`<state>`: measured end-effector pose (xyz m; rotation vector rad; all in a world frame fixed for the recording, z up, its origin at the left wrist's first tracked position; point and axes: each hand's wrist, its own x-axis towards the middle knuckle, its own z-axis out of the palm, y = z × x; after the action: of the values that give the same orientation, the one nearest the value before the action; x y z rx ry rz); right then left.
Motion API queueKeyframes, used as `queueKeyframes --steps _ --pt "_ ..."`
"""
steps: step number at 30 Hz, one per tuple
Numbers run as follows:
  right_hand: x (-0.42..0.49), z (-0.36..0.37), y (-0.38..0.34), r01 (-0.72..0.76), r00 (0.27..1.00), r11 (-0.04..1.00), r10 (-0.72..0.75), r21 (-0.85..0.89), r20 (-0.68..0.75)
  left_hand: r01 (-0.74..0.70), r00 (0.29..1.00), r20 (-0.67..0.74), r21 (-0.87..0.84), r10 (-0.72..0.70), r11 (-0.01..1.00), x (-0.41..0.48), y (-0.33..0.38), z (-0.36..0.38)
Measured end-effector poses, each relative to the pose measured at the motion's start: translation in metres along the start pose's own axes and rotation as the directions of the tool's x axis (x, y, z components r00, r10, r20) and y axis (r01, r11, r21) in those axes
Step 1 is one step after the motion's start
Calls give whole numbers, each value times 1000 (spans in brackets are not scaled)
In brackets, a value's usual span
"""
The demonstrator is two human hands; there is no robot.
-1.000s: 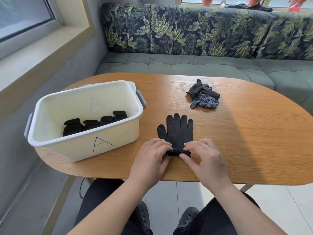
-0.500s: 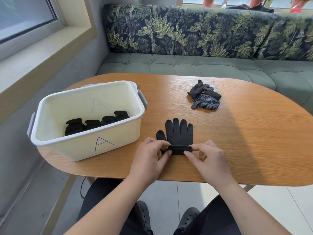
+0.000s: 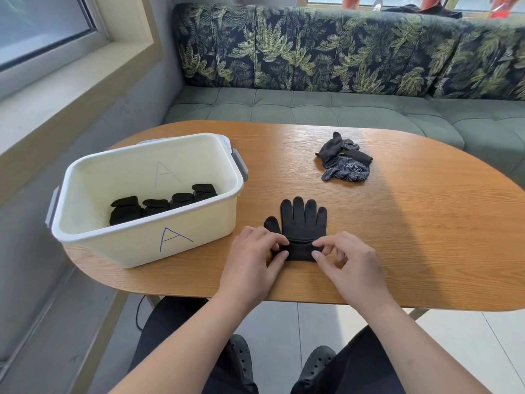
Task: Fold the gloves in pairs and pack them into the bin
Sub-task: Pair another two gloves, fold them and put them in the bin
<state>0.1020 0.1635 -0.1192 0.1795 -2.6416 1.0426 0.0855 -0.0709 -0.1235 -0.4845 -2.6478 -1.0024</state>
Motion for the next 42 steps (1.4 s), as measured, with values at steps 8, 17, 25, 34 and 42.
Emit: queueKeyframes --steps 8,17,25,34,42 --pt "-5 11 4 123 986 962 -146 -245 -79 -136 990 -1 196 139 971 -3 -5 13" --pt "-6 17 7 221 961 920 -261 -324 -87 -148 989 59 297 137 943 -4 -2 14" --pt "-9 18 8 221 959 907 -269 -358 -89 -177 983 100 343 151 922 -3 2 11" --pt "-8 14 7 218 970 914 -241 -343 -23 -122 990 98 265 99 957 -2 1 8" --pt "-3 12 8 195 980 939 -199 -283 15 -62 996 64 132 53 989 -1 -1 5"
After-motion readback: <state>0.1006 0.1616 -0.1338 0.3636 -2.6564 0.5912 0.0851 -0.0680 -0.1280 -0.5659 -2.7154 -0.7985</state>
